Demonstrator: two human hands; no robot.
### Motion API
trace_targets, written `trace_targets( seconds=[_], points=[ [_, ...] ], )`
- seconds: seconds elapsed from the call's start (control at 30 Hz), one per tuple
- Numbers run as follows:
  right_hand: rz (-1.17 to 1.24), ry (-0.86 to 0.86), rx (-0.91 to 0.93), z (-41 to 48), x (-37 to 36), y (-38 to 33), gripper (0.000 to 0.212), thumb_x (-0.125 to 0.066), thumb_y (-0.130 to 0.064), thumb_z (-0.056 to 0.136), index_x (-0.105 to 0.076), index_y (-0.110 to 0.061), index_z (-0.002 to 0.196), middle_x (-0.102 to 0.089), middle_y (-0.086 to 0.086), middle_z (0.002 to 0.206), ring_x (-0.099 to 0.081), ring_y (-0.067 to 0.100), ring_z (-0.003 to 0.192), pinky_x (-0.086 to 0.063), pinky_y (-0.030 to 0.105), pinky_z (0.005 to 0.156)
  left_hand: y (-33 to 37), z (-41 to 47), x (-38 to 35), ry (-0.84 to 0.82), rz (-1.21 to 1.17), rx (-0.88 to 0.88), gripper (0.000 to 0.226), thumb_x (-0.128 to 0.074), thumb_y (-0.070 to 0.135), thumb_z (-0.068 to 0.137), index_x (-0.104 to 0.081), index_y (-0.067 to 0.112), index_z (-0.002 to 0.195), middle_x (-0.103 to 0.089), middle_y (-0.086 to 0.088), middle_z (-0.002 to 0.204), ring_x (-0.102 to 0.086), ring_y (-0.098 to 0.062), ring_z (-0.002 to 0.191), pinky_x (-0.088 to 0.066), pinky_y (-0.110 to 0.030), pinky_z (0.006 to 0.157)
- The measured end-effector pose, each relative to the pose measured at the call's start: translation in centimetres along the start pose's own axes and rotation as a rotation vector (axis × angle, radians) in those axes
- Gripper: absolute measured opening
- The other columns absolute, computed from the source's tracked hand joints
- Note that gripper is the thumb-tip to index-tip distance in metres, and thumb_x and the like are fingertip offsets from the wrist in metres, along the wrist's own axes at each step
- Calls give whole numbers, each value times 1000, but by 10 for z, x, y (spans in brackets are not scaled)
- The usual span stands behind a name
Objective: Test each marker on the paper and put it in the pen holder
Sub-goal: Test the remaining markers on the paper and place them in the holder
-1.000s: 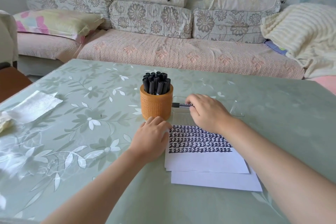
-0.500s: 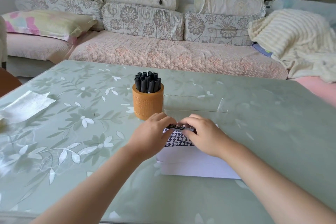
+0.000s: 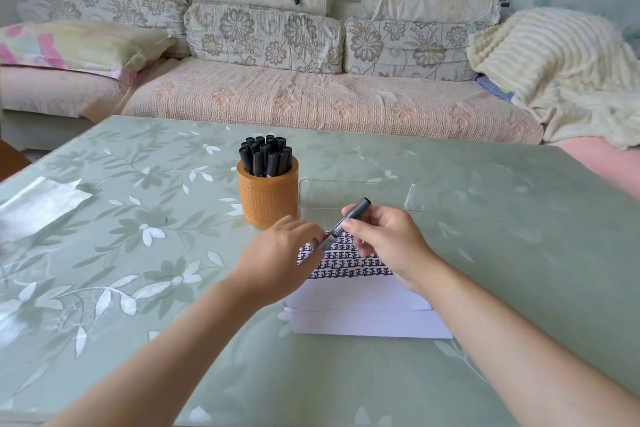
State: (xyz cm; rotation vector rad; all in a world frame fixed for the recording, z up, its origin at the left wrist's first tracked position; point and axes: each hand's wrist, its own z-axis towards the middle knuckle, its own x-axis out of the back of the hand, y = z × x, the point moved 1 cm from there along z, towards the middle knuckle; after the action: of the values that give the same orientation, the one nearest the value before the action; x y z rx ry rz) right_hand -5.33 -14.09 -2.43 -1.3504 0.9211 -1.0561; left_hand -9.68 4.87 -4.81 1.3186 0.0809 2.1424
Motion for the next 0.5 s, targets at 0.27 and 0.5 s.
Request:
trace_targets(
  seconds=[0.27,0.5],
  points=[
    [-291,-87,66,3,0,-4,17,-43,-23,104,-58,-24,112,-57,2,75,-56,19,61,-54,36,60,12,6,5,57,-19,-52,25,-47,39,94,-63,22,85,-54,11,79,-48,-10,77,-44,-27,65],
    [-894,-289,45,-1,4,-1,21,-42,-43,101,-58,-29,98,-58,-2,74,-55,23,71,-40,34,62,3,8,11,66,48,-73,26,-57,24,94,-58,19,119,-53,6,111,-50,-16,102,-46,-27,82]
  ],
)
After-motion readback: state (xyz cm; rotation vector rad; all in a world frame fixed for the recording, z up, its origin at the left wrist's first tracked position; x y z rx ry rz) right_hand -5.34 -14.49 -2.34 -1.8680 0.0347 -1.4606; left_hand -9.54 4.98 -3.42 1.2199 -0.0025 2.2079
